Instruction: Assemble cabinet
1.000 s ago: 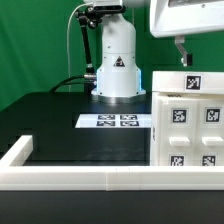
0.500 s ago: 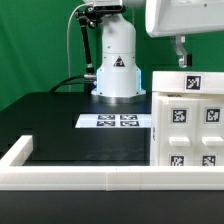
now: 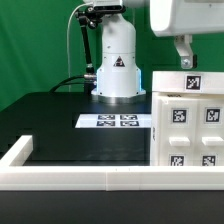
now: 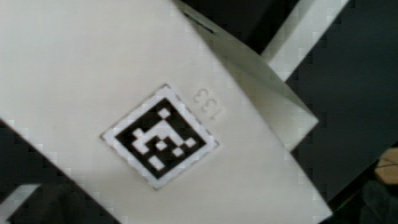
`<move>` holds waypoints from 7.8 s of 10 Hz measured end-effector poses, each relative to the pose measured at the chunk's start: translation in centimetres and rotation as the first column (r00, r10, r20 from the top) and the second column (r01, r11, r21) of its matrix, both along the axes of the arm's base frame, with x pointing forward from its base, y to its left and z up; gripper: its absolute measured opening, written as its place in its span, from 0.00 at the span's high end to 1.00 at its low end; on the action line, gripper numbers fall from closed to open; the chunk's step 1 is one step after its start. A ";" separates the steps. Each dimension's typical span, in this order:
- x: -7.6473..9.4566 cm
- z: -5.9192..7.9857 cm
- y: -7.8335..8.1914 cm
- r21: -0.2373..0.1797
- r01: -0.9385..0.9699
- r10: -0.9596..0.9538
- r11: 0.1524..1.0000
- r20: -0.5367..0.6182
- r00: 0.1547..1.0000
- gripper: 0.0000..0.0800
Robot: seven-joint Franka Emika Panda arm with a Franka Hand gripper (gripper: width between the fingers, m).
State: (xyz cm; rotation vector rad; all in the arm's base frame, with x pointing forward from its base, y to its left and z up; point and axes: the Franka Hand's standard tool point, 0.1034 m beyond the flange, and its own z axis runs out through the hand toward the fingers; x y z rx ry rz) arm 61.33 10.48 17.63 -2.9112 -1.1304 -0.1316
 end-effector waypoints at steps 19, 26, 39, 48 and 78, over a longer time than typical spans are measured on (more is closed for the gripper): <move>-0.5 -2.2 -4.3 -0.073 -0.365 0.364 0.928 -0.031 0.931 0.30; -1.2 -2.2 -3.6 -0.035 0.244 -0.245 0.969 -0.015 0.969 0.29; -1.6 -2.5 -1.5 0.037 0.944 -0.943 0.327 -0.059 0.329 0.29; -0.7 -2.5 0.3 0.063 0.893 -0.885 -0.445 -0.185 -0.428 0.29; 0.3 0.7 2.2 0.053 0.976 -0.949 -0.210 -0.253 -0.190 0.00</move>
Offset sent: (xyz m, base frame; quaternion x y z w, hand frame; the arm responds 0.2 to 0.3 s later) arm -0.0076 -0.0133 -0.0033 0.0134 -0.0050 -0.1522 0.9882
